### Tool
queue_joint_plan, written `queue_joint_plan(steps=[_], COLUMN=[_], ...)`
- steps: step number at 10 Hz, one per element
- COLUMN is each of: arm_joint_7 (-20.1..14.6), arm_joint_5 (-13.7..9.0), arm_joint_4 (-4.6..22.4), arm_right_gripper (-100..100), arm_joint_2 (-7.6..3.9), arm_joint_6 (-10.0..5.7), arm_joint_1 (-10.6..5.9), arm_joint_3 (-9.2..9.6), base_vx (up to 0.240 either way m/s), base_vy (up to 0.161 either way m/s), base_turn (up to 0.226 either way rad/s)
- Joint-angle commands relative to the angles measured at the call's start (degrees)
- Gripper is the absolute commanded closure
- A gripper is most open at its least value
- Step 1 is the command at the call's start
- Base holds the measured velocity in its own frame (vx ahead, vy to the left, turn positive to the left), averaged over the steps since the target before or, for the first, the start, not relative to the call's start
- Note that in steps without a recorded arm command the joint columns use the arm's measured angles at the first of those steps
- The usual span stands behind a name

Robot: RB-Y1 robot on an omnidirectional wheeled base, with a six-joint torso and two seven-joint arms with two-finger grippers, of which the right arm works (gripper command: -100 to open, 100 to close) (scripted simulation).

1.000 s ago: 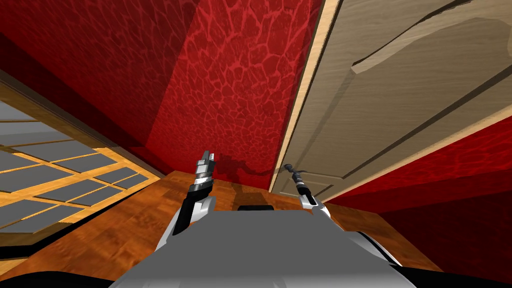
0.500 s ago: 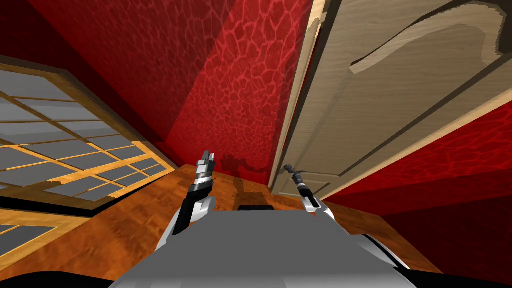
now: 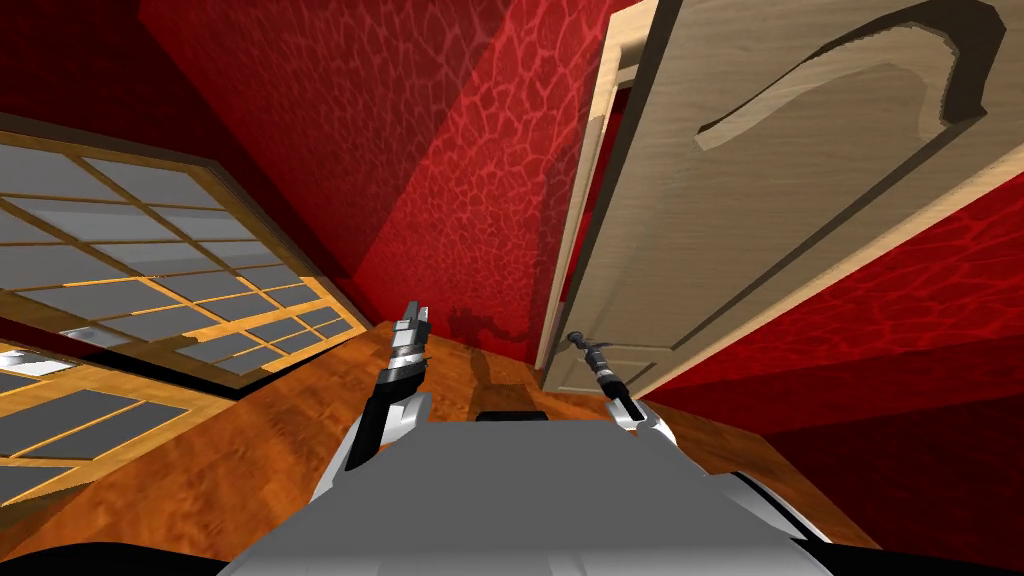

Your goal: Pull the door open

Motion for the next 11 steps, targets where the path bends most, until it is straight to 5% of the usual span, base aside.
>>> queue_joint_plan(steps=[1, 5, 7, 8, 11], arm_joint_7=[-0.98, -3.76, -3.82, -4.72, -5.53], arm_joint_5=[0.22, 0.78, 0.82, 0.86, 0.83], arm_joint_4=[-0.58, -1.43, -1.74, -1.37, -0.96], arm_right_gripper=[100, 100, 100, 100, 100], arm_joint_2=[-0.93, -3.67, -3.63, -4.52, -5.56], arm_joint_6=[-1.41, -5.21, -4.95, -7.08, -9.30], arm_joint_1=[1.16, 3.86, 4.08, 5.38, 6.53], arm_joint_3=[0.79, 2.98, 3.14, 3.82, 4.34], base_vx=[-0.213, -0.210, -0.161, -0.168, -0.200], base_vy=[-0.055, -0.083, -0.062, -0.073, -0.092], base_turn=[0.141, 0.126, 0.076, 0.191, 0.156])
